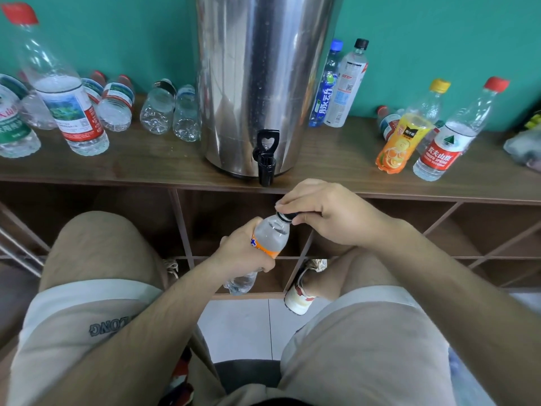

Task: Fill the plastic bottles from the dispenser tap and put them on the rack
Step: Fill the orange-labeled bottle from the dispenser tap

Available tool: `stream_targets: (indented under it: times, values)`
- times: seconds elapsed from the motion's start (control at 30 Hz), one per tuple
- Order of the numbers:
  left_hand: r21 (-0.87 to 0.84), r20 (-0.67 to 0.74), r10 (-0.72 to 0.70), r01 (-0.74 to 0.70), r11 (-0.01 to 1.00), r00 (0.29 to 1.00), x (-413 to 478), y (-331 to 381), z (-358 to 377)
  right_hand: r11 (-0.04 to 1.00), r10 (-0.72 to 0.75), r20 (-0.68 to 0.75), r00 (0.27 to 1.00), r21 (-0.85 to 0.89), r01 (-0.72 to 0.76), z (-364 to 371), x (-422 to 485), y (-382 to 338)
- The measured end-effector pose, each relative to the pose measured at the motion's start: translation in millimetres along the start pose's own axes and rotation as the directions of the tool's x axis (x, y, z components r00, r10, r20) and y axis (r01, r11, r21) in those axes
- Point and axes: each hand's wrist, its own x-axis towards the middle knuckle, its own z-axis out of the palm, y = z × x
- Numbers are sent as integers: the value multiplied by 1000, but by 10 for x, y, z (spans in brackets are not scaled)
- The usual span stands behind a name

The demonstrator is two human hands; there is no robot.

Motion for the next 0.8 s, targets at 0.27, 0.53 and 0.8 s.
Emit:
stream_targets:
  times: [0.27, 0.53, 0.8]
  values:
    - [-85, 224, 37, -19, 996, 974, -13, 56, -64, 989, -124, 107, 986, -72, 133, -200, -55, -54]
    - [-214, 389, 72, 14, 977, 918, -116, 159, -162, 991, -123, 132, 984, -33, 128, -328, 22, -178]
    - [-251, 655, 138, 41, 967, 743, -177, 194, -301, 988, -153, 139, 978, 6, 154, -414, -10, -329]
